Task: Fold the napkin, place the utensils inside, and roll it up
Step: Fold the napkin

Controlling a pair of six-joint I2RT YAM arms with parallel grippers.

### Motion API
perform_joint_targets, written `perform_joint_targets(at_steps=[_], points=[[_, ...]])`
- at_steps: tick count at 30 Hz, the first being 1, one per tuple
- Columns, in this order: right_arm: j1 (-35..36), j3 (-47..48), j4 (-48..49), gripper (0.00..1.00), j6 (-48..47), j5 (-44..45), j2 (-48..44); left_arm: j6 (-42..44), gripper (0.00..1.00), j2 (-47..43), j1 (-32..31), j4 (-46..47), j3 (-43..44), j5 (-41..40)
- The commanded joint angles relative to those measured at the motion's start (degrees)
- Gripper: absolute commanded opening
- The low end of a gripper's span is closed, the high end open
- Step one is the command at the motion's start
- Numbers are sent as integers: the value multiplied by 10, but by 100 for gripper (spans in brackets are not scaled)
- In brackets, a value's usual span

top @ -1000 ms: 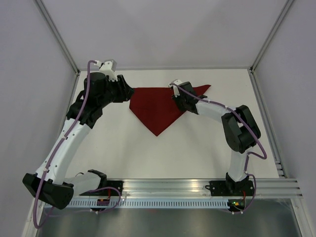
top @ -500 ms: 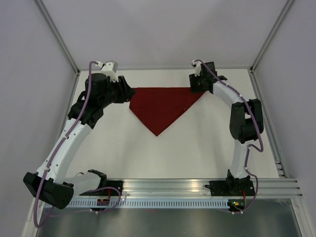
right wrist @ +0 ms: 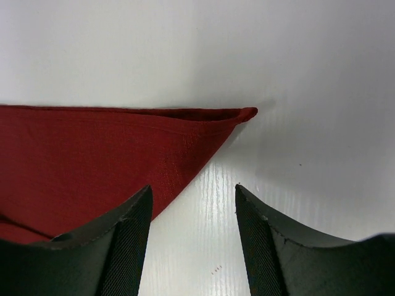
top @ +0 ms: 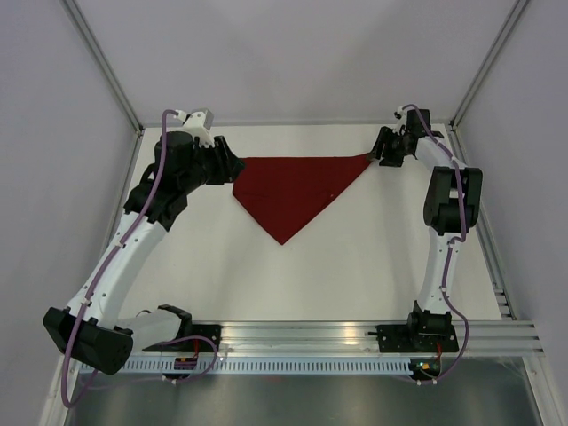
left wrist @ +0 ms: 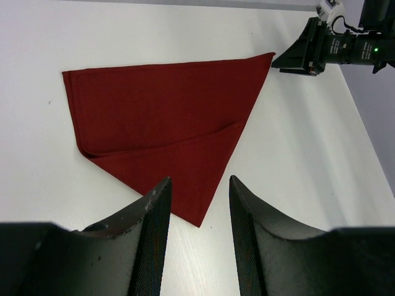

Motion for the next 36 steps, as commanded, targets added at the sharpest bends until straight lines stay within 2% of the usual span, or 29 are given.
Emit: perform_joint_targets(at_steps=[1,9,13,20,28,33,36], points=[[-7,28,12,62,75,-63,24,-16,47,0,0,24,-7,17],[-19,17,75,58,139,-88,51,-18,47,-1,0,26,-12,15],[-23,3,113,49,166,-90,53,-17,47,-2,0,25,-14,15],[-24,-17,160,25,183,-98,46,-17,47,-1,0,25,-21,15],[-10,-45,185,6,124,-97,-4,-18,47,5,0,31,-29,17],[3,-69,188,1,96,-91,-36,-18,47,4,0,32,-29,18],[16,-91,192,0,68,-84,-67,-18,47,3,0,31,-30,19]])
